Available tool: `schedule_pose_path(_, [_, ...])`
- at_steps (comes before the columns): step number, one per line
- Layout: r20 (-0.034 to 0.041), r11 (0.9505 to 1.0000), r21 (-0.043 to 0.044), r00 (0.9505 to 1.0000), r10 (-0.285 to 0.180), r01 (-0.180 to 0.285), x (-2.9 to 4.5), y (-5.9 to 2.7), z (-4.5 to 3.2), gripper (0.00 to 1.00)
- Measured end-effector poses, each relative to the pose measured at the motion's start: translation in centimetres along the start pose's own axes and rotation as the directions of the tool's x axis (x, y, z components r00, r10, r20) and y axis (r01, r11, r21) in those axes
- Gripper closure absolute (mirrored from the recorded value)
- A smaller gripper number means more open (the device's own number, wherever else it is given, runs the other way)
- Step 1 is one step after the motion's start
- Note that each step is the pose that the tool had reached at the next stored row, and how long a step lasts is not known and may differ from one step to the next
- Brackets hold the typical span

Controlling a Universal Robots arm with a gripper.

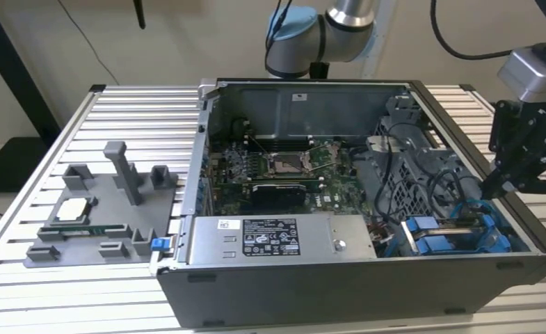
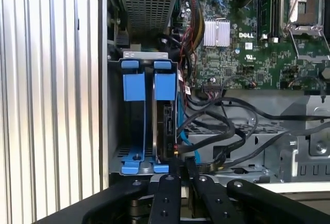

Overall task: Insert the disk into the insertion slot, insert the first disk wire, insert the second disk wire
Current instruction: 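Insert the second disk wire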

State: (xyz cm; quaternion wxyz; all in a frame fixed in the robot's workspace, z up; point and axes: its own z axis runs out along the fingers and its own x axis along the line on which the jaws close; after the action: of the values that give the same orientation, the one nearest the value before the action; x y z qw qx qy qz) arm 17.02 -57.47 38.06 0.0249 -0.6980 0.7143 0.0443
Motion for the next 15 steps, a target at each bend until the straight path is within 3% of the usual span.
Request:
schedule_pose_path(7, [0.0001, 1.0000, 0.0000, 1.0000, 0.000, 0.000, -0.23, 1.82, -0.84, 1.00])
schedule_pose_path(15, [0.0040, 1.0000, 0.0038, 1.0000, -0.001, 0.001, -0.23, 4.44, -0.86, 1.00])
